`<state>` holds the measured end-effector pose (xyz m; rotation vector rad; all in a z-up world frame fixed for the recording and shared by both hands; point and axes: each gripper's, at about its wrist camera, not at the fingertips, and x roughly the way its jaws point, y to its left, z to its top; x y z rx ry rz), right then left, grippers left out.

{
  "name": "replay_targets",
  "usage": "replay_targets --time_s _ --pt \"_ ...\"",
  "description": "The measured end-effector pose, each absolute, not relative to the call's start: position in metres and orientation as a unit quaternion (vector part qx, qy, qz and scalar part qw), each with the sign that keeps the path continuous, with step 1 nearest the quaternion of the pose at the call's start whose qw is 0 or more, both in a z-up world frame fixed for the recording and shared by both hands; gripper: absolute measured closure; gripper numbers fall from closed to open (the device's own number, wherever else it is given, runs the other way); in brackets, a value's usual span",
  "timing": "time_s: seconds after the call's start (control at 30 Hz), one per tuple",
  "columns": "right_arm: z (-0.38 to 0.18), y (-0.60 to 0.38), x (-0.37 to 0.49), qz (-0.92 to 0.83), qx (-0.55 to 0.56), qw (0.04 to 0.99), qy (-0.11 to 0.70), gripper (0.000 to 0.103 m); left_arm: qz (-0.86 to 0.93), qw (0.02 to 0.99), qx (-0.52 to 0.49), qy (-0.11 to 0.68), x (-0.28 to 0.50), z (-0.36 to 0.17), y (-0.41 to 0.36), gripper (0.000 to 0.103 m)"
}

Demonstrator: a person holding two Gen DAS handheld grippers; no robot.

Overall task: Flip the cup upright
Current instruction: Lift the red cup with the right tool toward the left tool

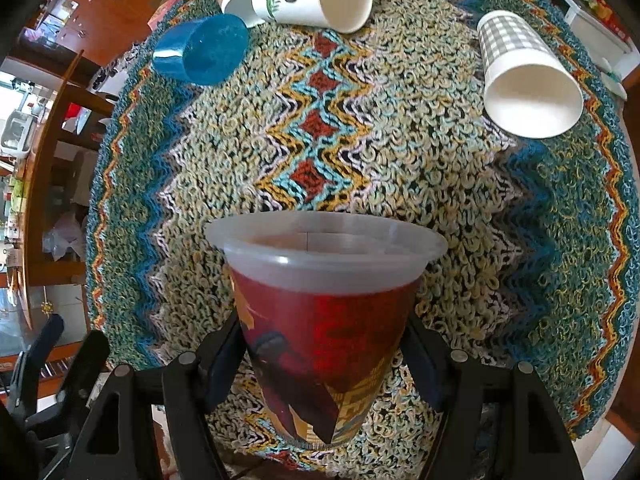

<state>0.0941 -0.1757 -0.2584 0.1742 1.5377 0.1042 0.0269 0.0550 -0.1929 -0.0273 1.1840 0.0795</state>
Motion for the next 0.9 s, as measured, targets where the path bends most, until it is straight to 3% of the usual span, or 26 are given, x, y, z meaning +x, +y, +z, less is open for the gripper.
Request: replay_targets --time_s 0.13,0.23,0.3,0.47,0.9 --pt "-0.260 -0.175 0.089 0.048 0.087 0.714 0.693 0.030 0.039 0.830 -0.015 0.557 0.026 -0.192 0.057 0.001" --pt "-0.259 -0.177 0.087 0.061 0.107 0.712 0.691 0.020 0.039 0.831 -0.015 0.555 0.025 -0.190 0.056 0.001" --pt "-0.258 -0.180 0.085 0.066 0.118 0.712 0.689 0.020 0.037 0.832 -0.013 0.553 0.024 -0.189 0.055 0.001" --pt "-0.255 -0.190 0.082 0.071 0.146 0.707 0.688 0.002 0.035 0.833 -0.010 0.552 0.024 -0.188 0.052 0.001" --pt "-0.215 -0.211 0.062 0.071 0.153 0.739 0.652 0.002 0.010 0.837 0.004 0.548 0.025 -0.179 0.035 0.001"
